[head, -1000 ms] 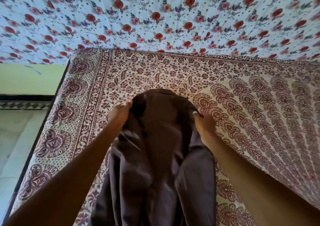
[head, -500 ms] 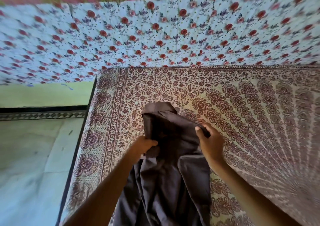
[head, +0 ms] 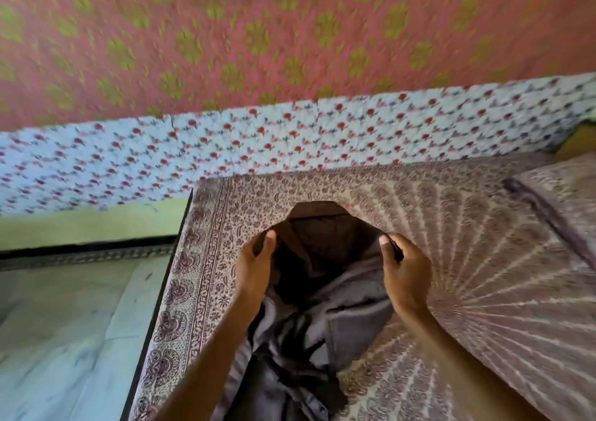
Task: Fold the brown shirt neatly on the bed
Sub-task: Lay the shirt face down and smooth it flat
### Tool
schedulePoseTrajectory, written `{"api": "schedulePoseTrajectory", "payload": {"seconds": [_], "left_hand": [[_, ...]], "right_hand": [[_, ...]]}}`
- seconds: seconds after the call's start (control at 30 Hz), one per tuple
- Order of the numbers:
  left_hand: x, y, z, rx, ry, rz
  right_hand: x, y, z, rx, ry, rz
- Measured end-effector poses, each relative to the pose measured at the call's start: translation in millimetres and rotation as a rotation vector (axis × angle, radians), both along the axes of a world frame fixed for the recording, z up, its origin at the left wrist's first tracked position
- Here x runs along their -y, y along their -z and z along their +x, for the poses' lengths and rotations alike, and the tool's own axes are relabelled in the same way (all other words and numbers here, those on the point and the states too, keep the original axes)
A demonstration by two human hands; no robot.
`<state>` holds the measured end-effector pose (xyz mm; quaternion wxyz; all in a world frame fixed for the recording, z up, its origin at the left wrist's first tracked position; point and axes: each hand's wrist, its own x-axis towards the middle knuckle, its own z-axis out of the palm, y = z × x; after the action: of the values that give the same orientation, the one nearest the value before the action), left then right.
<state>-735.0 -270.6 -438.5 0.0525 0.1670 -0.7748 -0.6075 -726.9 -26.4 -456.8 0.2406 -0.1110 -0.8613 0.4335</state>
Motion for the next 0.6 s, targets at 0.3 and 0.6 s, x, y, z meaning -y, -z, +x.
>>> {"api": "schedulePoseTrajectory", "payload": {"seconds": [0.3,0.6], "left_hand": [[-98.5,-234.7,139.8,-0.368,0.039,-0.507],[-130.7,-343.6,219.5,-0.727,0.178,-0.449]], "right_hand": [[-131.1,-193.1,150.3,-0.280,0.219,0.163],[-225.2,-324.5,217.2,-0.449,0.561,0.216]]}}
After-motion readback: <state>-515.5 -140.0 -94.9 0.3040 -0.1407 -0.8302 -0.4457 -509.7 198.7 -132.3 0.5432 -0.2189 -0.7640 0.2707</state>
